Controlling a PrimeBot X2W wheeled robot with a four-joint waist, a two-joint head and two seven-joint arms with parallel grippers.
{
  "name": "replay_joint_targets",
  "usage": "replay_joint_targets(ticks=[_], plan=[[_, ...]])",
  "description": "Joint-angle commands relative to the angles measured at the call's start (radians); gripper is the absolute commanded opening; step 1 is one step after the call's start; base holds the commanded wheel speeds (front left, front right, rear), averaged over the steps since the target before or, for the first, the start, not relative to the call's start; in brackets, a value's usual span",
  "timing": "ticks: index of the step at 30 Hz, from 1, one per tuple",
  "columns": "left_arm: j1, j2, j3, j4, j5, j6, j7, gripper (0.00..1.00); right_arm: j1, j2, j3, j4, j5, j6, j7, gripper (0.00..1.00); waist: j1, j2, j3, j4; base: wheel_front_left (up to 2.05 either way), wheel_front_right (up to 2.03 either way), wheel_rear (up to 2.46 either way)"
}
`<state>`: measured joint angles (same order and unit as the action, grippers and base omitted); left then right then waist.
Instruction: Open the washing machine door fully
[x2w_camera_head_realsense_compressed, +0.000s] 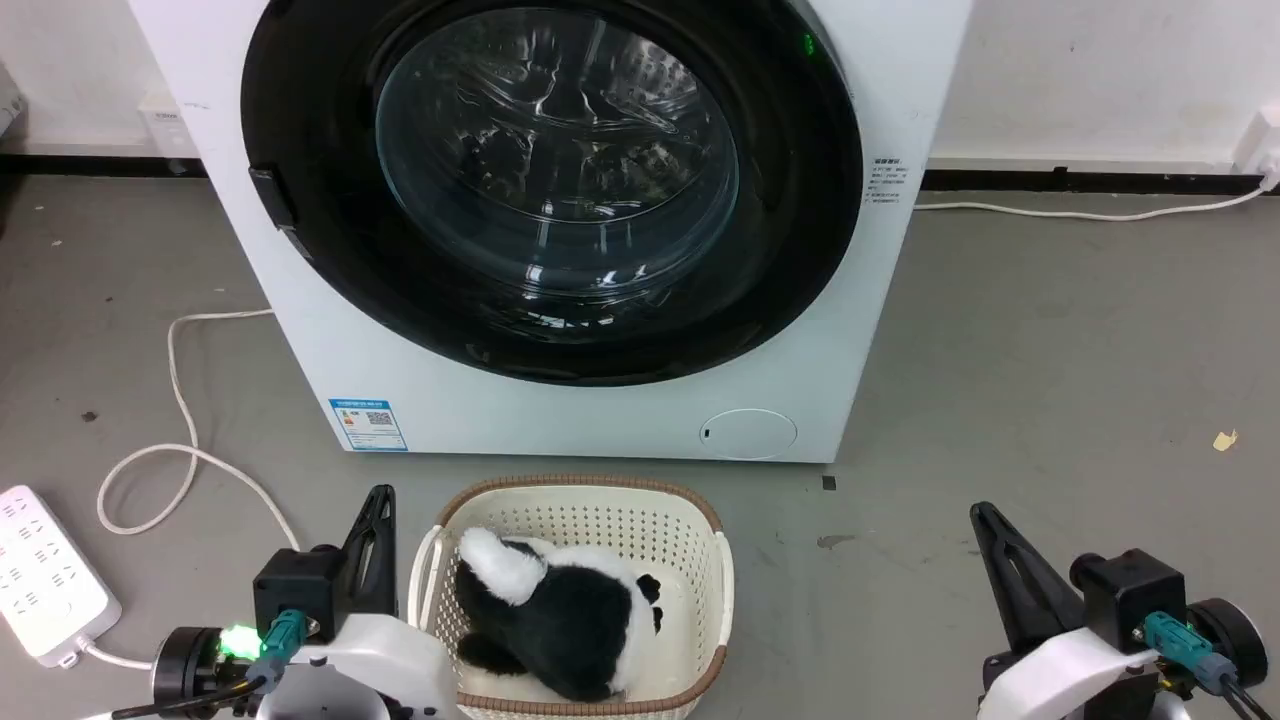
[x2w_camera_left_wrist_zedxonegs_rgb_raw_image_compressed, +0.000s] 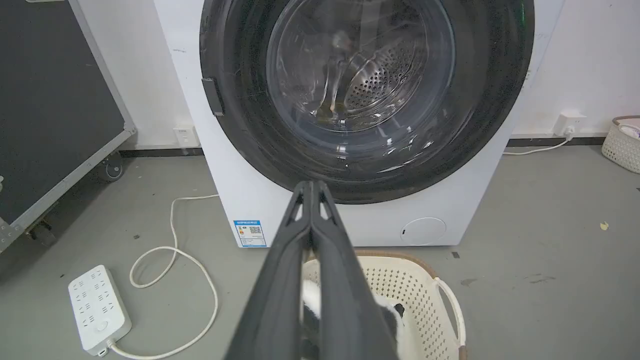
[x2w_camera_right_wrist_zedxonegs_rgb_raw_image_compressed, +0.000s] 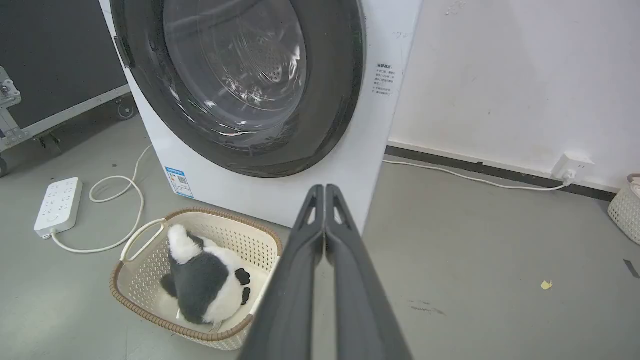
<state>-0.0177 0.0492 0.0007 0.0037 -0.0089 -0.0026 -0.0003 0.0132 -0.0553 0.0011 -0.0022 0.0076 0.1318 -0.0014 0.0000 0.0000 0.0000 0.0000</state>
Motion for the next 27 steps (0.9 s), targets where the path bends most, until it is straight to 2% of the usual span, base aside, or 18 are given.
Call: replay_joint_targets(ticks=[1,27], plan=[[0.018,0.001,-0.001,-0.004,0.009,0.003,0.0,0.0,-0.013,0.005,-0.001,0.002,-0.008,-0.001,0.001,0.0,0.0,0.0,0.0,0.0,0.0,0.0,0.0],[0.018,0.001,-0.001,-0.004,0.009,0.003,0.0,0.0,-0.013,0.005,-0.001,0.002,-0.008,-0.001,0.001,0.0,0.0,0.0,0.0,0.0,0.0,0.0,0.0]])
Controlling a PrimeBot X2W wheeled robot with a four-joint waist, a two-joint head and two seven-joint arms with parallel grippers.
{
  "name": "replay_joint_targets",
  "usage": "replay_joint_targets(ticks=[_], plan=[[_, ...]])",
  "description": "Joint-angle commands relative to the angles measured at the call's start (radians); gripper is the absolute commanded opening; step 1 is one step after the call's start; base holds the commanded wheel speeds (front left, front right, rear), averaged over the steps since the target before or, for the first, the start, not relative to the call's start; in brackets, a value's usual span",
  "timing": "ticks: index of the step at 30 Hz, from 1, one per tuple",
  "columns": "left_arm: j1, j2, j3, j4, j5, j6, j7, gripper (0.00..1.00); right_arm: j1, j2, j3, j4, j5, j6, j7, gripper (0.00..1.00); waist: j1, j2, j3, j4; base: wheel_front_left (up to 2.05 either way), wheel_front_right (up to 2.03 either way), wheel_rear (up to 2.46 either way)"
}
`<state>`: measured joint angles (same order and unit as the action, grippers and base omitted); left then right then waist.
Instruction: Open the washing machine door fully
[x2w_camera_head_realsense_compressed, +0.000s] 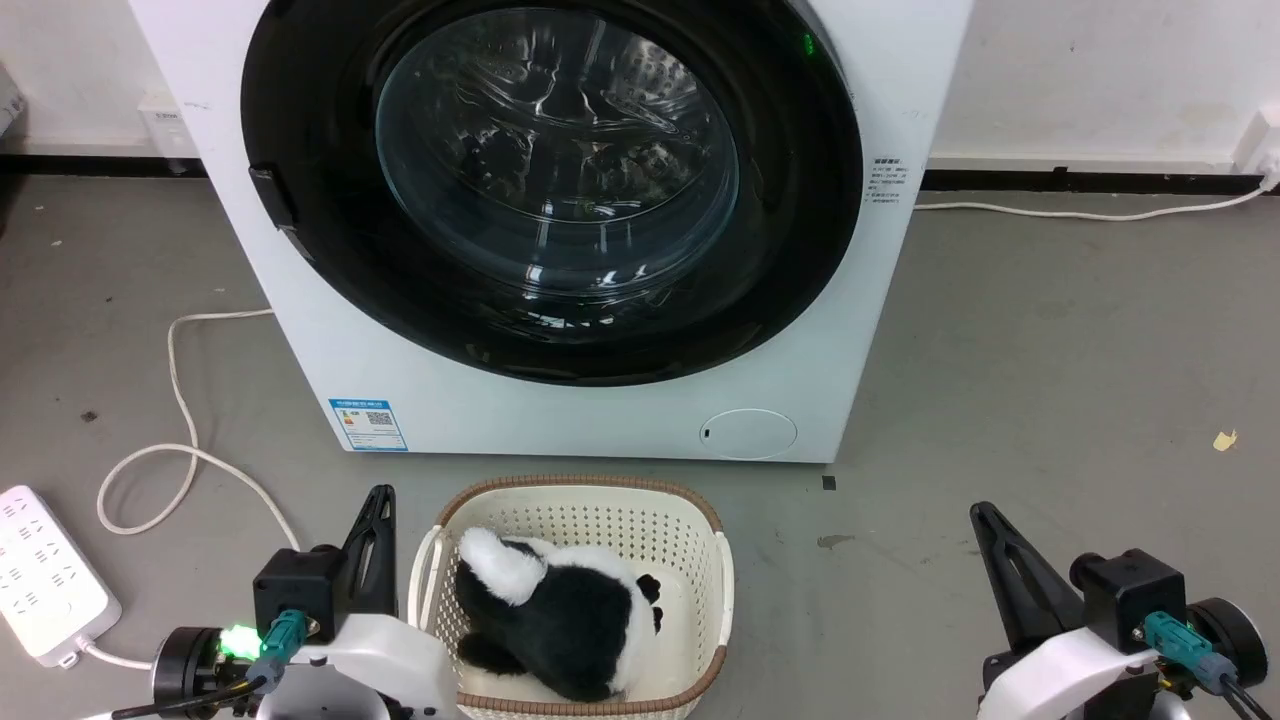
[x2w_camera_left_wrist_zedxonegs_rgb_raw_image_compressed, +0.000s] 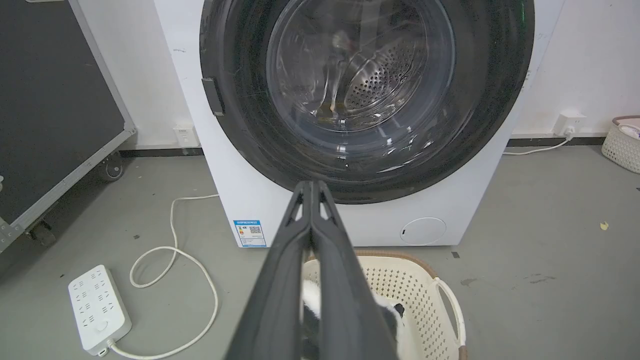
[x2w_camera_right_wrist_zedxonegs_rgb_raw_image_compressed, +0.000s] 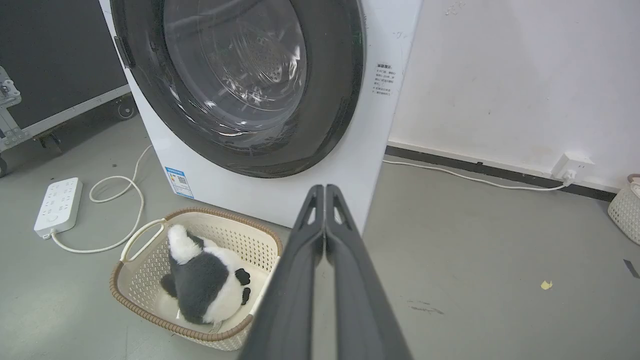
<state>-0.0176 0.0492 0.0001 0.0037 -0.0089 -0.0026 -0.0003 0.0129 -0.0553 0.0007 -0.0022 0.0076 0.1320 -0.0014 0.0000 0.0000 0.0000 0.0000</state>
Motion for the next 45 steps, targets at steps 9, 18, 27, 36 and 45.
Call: replay_joint_targets(ticks=[9,18,27,36,45], plan=[[0.018,0.001,0.0,-0.004,0.009,0.003,0.0,0.0,-0.013,0.005,-0.001,0.002,-0.008,-0.001,0.001,0.0,0.0,0.0,0.0,0.0,0.0,0.0,0.0],[0.018,0.001,0.0,-0.004,0.009,0.003,0.0,0.0,-0.013,0.005,-0.001,0.002,-0.008,-0.001,0.001,0.0,0.0,0.0,0.0,0.0,0.0,0.0,0.0],[0.018,0.001,0.0,-0.004,0.009,0.003,0.0,0.0,-0.013,0.005,-0.001,0.002,-0.008,-0.001,0.001,0.0,0.0,0.0,0.0,0.0,0.0,0.0,0.0],[0.001,0.0,-0.002,0.002,-0.005,0.002,-0.005,1.0,0.001,0.0,0.0,0.001,0.008,0.0,-0.005,1.0,0.0,0.0,0.0,0.0,0.0,0.0,0.0],[-0.001,0.0,-0.013,0.005,-0.018,0.01,-0.024,1.0,0.002,0.0,-0.006,0.002,0.023,0.0,-0.024,1.0,0.0,0.0,0.006,0.0,0.0,0.0,0.0]])
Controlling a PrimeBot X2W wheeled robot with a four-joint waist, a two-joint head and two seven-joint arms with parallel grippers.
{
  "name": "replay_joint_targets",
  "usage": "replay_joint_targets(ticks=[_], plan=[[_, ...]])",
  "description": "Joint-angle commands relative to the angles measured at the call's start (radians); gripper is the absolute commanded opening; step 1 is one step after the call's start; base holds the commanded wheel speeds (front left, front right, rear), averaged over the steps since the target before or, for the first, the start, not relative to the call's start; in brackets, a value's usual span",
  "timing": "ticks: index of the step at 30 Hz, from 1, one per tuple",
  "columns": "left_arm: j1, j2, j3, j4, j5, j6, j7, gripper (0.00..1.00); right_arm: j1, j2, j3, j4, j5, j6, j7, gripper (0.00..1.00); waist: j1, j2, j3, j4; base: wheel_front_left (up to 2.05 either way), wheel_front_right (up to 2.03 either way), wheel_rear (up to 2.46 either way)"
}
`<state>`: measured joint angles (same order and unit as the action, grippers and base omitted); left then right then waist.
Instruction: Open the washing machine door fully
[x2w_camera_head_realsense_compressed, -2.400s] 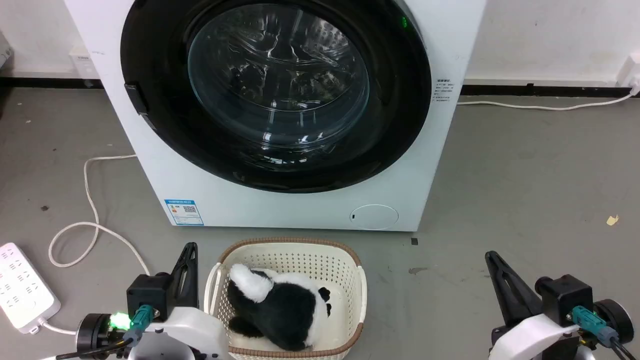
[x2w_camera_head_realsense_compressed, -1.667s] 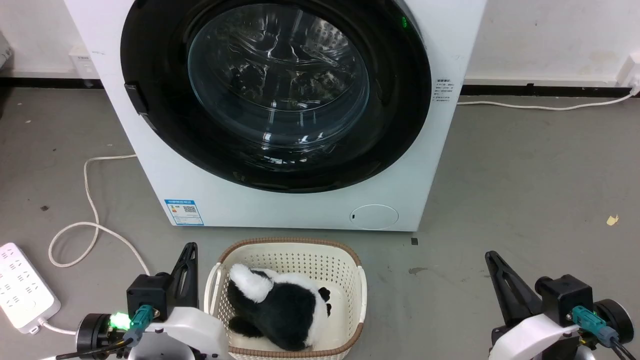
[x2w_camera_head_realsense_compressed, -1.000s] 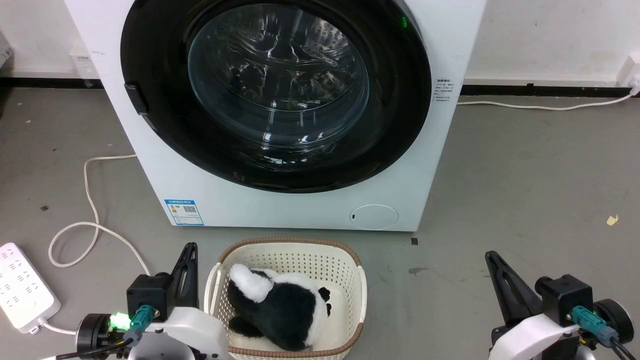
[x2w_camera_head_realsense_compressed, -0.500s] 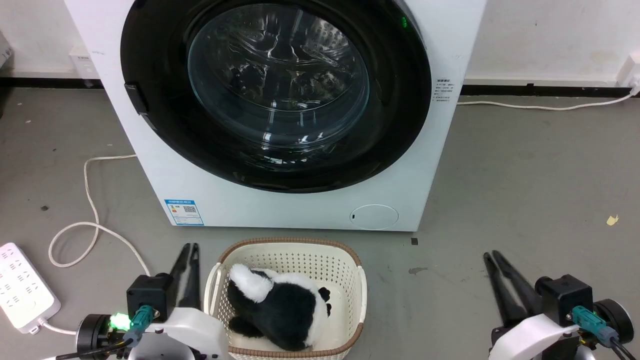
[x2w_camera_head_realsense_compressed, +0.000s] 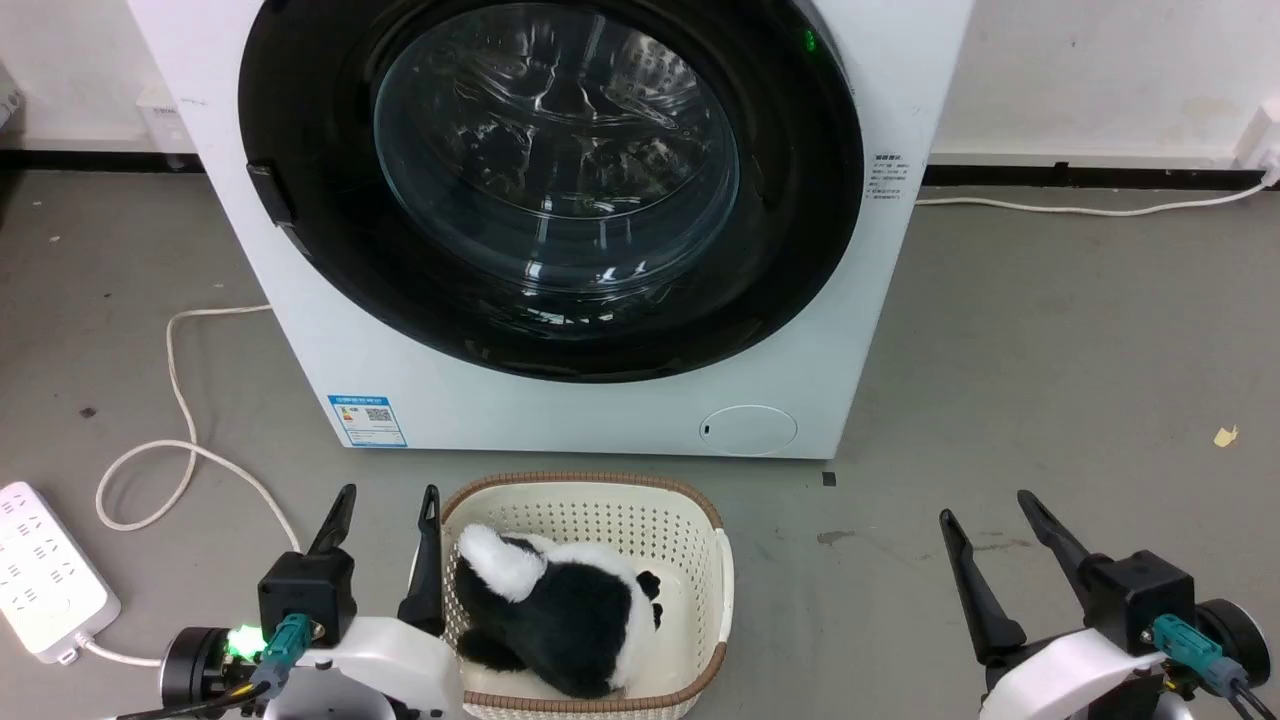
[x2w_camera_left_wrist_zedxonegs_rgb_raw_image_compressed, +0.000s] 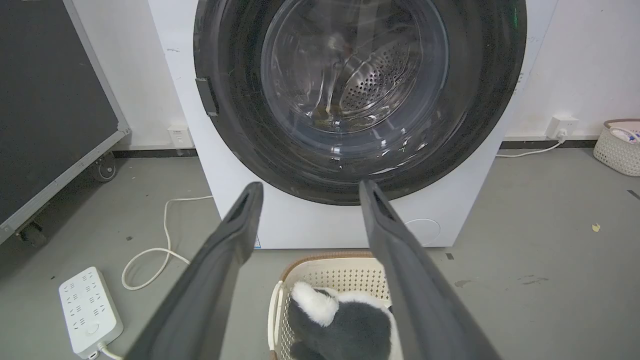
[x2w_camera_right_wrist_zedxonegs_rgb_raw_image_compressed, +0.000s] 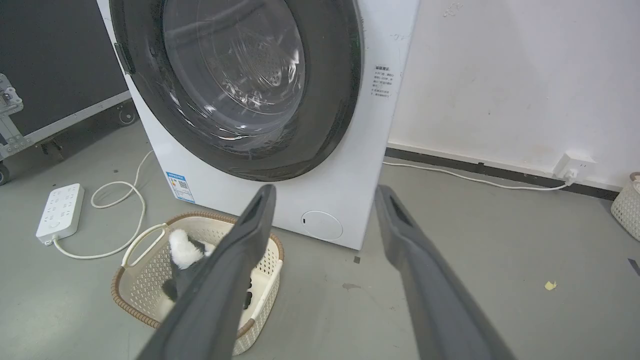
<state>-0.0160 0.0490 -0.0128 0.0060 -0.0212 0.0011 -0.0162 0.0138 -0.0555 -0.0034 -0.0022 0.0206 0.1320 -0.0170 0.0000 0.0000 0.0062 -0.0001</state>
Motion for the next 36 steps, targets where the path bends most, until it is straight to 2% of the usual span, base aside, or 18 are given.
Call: replay_joint_targets(ticks=[1,17,33,34,35,36], plan=[[-0.003,0.0,-0.001,0.003,-0.007,0.007,-0.01,1.0,0.001,0.001,-0.002,0.002,0.012,0.0,-0.01,1.0,0.0,0.0,0.002,0.0,0.0,0.0,0.0],[-0.037,0.0,-0.023,-0.014,-0.031,0.026,-0.043,1.0,-0.057,-0.036,0.004,-0.006,0.044,0.0,-0.043,1.0,0.0,0.0,0.063,0.013,0.0,0.0,0.0],[-0.072,0.0,-0.043,-0.024,-0.059,0.046,-0.077,1.0,-0.21,-0.086,0.002,-0.01,0.143,0.0,-0.041,1.0,0.0,0.0,0.124,0.028,0.0,0.0,0.0],[-0.074,0.0,-0.044,-0.025,-0.06,0.048,-0.079,1.0,-0.221,-0.087,0.001,-0.009,0.154,0.0,-0.038,0.67,0.0,0.0,0.128,0.029,0.0,0.0,0.0],[-0.076,0.0,-0.045,-0.027,-0.062,0.049,-0.081,1.0,-0.233,-0.087,-0.001,-0.006,0.164,0.0,-0.036,0.24,0.0,0.0,0.133,0.031,0.0,0.0,0.0],[-0.078,0.0,-0.046,-0.028,-0.064,0.05,-0.083,1.0,-0.244,-0.088,-0.002,-0.004,0.173,0.0,-0.033,0.0,0.0,0.0,0.137,0.032,0.0,0.0,0.0]])
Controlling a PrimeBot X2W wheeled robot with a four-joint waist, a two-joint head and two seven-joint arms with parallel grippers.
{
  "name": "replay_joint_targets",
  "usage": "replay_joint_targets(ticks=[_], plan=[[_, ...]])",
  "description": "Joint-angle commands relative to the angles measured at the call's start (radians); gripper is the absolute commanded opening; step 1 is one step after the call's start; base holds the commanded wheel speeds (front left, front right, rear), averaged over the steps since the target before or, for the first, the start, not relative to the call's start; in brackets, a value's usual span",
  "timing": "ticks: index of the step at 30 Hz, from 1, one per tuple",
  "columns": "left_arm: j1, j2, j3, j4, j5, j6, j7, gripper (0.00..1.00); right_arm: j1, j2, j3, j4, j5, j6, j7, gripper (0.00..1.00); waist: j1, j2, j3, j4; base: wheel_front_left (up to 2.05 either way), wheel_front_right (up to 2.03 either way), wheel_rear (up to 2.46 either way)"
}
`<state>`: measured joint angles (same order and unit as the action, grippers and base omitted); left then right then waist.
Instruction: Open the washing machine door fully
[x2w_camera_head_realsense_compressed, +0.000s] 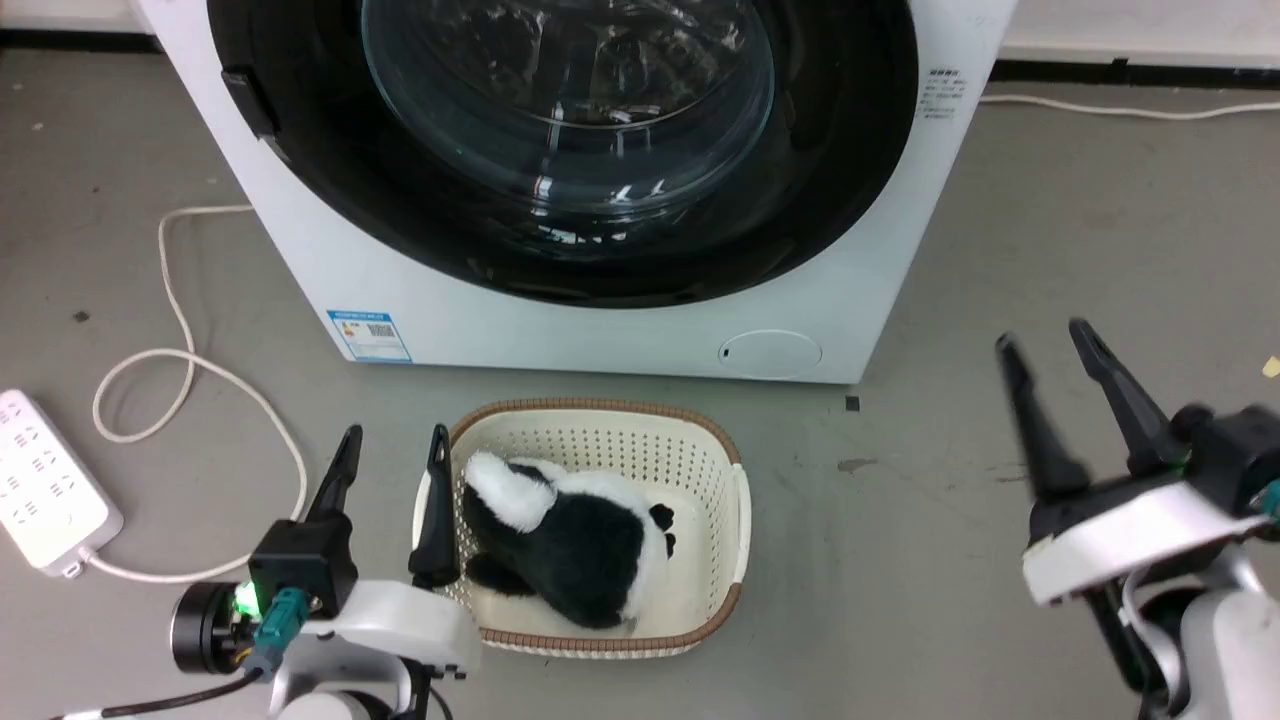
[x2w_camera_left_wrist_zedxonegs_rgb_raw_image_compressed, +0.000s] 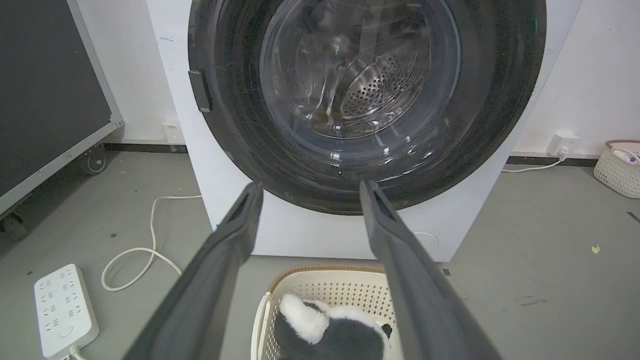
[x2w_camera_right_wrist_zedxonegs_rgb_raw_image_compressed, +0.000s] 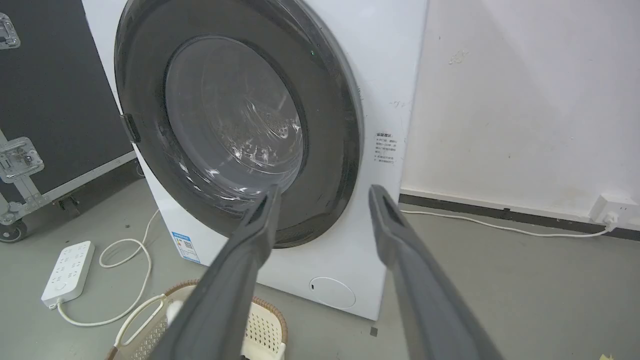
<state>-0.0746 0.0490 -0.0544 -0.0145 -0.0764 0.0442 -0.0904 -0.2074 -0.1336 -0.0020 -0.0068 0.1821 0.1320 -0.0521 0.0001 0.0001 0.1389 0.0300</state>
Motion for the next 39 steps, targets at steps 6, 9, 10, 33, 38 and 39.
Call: replay_joint_targets(ticks=[6,9,10,33,38,39], plan=[[-0.037,0.001,-0.012,-0.015,-0.02,0.016,-0.021,1.0,-0.099,-0.015,-0.021,0.031,0.066,-0.001,0.029,0.0,-0.0001,-0.0001,0.034,0.013,0.0,0.0,0.0],[-0.047,0.001,-0.016,-0.017,-0.025,0.018,-0.028,1.0,-0.14,-0.017,-0.032,0.046,0.1,-0.001,0.049,0.0,-0.0001,-0.0001,0.05,0.021,0.0,0.0,0.0],[-0.05,0.001,-0.017,-0.018,-0.027,0.02,-0.03,1.0,-0.154,-0.017,-0.038,0.053,0.113,-0.001,0.057,0.0,-0.0001,-0.0001,0.055,0.024,0.0,0.0,0.0],[-0.093,0.001,-0.073,-0.047,-0.082,0.068,-0.082,1.0,-0.634,0.015,-0.284,0.353,0.337,-0.001,0.298,0.0,-0.0001,-0.0001,0.173,0.107,0.0,0.0,0.0],[-0.102,0.001,-0.085,-0.051,-0.092,0.077,-0.092,1.0,-0.737,0.018,-0.349,0.462,0.379,-0.001,0.408,0.0,-0.0001,-0.0001,0.198,0.13,0.0,0.0,0.0],[-0.103,0.001,-0.086,-0.051,-0.094,0.079,-0.094,1.0,-0.758,0.018,-0.366,0.486,0.387,-0.001,0.434,0.0,-0.0001,-0.0001,0.202,0.134,0.0,0.0,0.0]])
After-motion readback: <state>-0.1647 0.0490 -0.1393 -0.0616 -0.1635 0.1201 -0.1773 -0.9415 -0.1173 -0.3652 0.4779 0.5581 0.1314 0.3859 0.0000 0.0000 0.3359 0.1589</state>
